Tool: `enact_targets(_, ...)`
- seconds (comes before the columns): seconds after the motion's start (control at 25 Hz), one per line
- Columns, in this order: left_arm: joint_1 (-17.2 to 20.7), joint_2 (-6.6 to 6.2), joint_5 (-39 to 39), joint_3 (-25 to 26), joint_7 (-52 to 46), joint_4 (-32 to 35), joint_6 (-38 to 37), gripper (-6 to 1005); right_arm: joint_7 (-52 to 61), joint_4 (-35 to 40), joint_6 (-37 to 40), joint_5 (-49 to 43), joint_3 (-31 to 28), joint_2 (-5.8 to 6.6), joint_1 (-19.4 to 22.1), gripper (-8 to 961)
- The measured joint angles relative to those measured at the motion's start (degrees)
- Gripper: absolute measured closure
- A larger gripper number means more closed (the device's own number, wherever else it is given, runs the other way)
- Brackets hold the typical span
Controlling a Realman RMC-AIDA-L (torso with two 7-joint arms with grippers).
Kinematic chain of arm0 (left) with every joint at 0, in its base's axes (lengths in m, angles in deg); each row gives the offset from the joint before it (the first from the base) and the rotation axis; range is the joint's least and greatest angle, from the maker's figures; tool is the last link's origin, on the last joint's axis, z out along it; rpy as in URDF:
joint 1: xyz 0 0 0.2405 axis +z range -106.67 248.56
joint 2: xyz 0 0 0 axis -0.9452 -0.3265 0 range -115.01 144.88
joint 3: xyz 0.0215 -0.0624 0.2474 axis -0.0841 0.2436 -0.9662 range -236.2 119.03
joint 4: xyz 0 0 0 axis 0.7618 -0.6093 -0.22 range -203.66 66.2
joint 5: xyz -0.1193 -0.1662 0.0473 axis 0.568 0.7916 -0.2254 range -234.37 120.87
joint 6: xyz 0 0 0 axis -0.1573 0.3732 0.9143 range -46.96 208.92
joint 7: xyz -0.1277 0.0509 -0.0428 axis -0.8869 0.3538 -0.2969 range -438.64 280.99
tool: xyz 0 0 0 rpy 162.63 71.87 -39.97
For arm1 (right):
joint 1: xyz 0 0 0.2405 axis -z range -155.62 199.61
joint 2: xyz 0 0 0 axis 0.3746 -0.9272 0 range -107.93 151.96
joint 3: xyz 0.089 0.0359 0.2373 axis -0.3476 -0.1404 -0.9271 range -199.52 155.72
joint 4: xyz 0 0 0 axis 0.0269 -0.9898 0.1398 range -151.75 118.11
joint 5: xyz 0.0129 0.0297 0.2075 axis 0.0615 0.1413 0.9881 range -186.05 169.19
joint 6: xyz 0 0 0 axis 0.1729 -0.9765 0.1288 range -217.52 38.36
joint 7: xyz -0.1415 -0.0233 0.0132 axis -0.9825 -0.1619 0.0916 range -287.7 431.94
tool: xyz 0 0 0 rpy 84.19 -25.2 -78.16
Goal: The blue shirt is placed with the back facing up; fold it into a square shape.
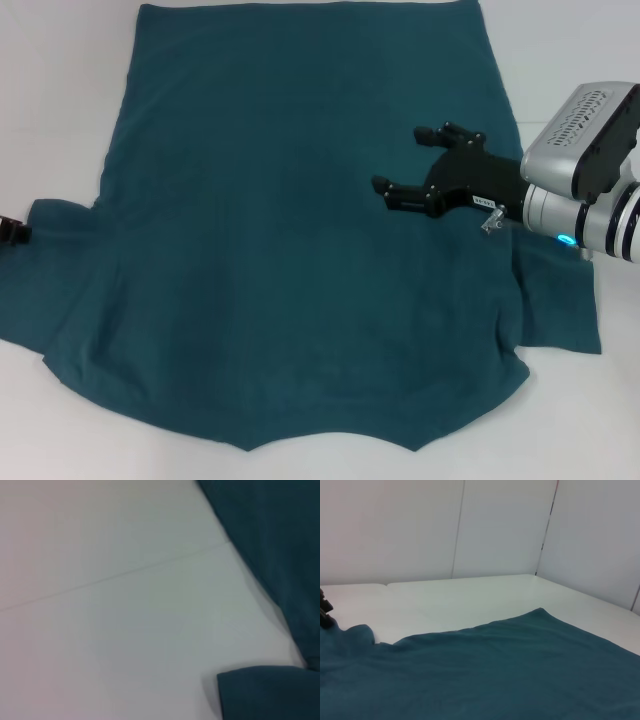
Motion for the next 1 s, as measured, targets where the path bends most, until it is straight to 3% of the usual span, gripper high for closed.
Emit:
enact_targets(0.2, 0.3, -0.17, 0.0, 0.8, 0.0, -0.2, 0.3, 513, 0.0, 0.0, -0.2, 0.0, 0.2, 0.00, -0.3, 11)
enact_targets(0.4, 0.6, -0.18, 0.0, 0.9, -0.1, -1.4, 2.0, 269, 0.0, 0.0, -0.2, 0.0, 0.3, 0.00, -0.4, 11)
enact_targets(0.6, 0.3, -0.17, 0.0, 0.9, 0.1, -3.1, 3.2, 192, 0.0, 0.0, -0.2, 0.0, 0.2, 0.00, -0.4, 11)
enact_targets(1.0, 0.2, 0.14, 0.0, 0.5, 0.3, -3.2, 3.3, 200, 0.1, -0.1, 0.1, 0.6, 0.4, 0.00, -0.3, 11)
